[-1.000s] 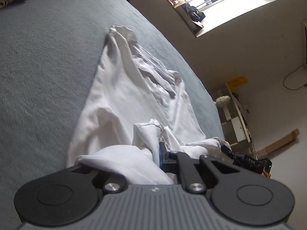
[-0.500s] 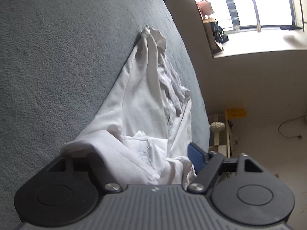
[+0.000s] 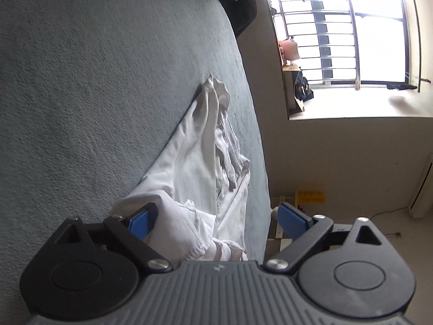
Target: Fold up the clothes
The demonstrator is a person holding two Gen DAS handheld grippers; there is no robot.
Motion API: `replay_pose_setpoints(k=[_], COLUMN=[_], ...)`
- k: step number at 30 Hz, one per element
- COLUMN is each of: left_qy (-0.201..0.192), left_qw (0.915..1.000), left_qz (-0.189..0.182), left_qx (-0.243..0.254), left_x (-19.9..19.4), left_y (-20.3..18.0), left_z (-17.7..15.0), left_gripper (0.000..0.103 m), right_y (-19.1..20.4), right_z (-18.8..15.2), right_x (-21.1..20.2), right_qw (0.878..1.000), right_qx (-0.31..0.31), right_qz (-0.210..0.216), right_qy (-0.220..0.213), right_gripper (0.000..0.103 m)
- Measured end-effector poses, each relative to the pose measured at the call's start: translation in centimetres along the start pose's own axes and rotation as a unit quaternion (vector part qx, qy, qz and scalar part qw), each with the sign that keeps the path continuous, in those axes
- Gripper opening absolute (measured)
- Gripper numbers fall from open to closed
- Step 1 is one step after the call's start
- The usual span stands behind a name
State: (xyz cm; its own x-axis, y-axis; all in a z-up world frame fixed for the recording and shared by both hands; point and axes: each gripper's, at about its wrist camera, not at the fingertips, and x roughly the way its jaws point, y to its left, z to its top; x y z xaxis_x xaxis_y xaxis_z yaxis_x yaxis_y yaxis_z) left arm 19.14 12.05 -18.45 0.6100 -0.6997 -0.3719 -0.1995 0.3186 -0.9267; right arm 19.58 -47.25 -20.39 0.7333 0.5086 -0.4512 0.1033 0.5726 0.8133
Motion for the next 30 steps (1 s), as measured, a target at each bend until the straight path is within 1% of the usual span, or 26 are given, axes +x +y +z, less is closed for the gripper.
replay_pose_setpoints(k=[5, 8, 10, 12, 14, 16, 18, 20, 21, 22, 23, 24, 27, 28, 29, 30], left_qy=[-0.029, -0.045, -0.046, -0.027, 0.008, 0.045, 0.069, 0.082, 0.088, 0.092, 0.090, 0.084, 0.058, 0.049, 0.042, 0.038], left_qw=[0.9995, 0.9984, 0.9973, 0.9958, 0.9930, 0.9894, 0.9864, 0.9866, 0.9870, 0.9870, 0.9865, 0.9866, 0.9883, 0.9883, 0.9882, 0.9880], left_qz=[-0.003, 0.003, 0.009, 0.012, 0.010, 0.016, 0.032, 0.050, 0.057, 0.065, 0.077, 0.081, 0.072, 0.072, 0.072, 0.073], left_qx=[0.012, 0.034, 0.057, 0.086, 0.118, 0.138, 0.146, 0.131, 0.122, 0.114, 0.113, 0.114, 0.122, 0.126, 0.129, 0.131], left_x=[-2.5, -4.5, -5.7, -6.5, -6.6, -5.8, -4.7, -3.5, -2.8, -2.1, -1.6, -1.4, -1.5, -1.6, -1.6, -1.7], left_y=[0.2, -0.3, -0.9, -1.6, -2.1, -2.1, -1.4, 0.1, 0.9, 1.7, 2.2, 2.5, 2.9, 2.8, 2.8, 2.9], left_z=[-0.3, -0.6, -1.1, -2.2, -3.9, -5.9, -7.8, -9.1, -9.4, -9.7, -9.8, -9.9, -10.1, -10.1, -10.1, -10.1], left_gripper=[0.095, 0.095, 0.095, 0.095, 0.095, 0.094, 0.091, 0.082, 0.073, 0.067, 0.066, 0.063, 0.062, 0.060, 0.059, 0.056], right_y=[-0.1, -0.3, -0.5, -0.8, -1.3, -1.4, -1.5, -1.4, -1.5, -1.7, -1.9, -2.2, -2.9, -3.0, -3.3, -3.5], right_z=[-0.3, -0.7, -1.2, -2.0, -3.2, -4.8, -6.3, -7.7, -8.1, -8.4, -8.5, -8.5, -8.1, -7.9, -7.7, -7.7], right_x=[-2.0, -4.1, -5.7, -7.2, -8.1, -8.4, -8.3, -7.7, -7.3, -7.0, -6.6, -6.4, -5.7, -5.5, -5.4, -5.3], right_qw=[1.000, 0.999, 0.998, 0.996, 0.994, 0.994, 0.993, 0.993, 0.992, 0.992, 0.991, 0.991, 0.988, 0.987, 0.986, 0.984], right_qx=[0.006, 0.016, 0.030, 0.050, 0.078, 0.097, 0.112, 0.119, 0.119, 0.120, 0.122, 0.127, 0.141, 0.145, 0.150, 0.156], right_qz=[-0.002, -0.001, 0.000, 0.007, 0.011, 0.009, 0.002, -0.012, -0.021, -0.030, -0.038, -0.040, -0.042, -0.044, -0.047, -0.052], right_qy=[-0.021, -0.045, -0.061, -0.071, -0.070, -0.057, -0.042, -0.027, -0.023, -0.024, -0.025, -0.029, -0.048, -0.055, -0.060, -0.064], right_gripper=[0.073, 0.074, 0.074, 0.075, 0.075, 0.075, 0.074, 0.072, 0.067, 0.061, 0.059, 0.056, 0.047, 0.041, 0.037, 0.032])
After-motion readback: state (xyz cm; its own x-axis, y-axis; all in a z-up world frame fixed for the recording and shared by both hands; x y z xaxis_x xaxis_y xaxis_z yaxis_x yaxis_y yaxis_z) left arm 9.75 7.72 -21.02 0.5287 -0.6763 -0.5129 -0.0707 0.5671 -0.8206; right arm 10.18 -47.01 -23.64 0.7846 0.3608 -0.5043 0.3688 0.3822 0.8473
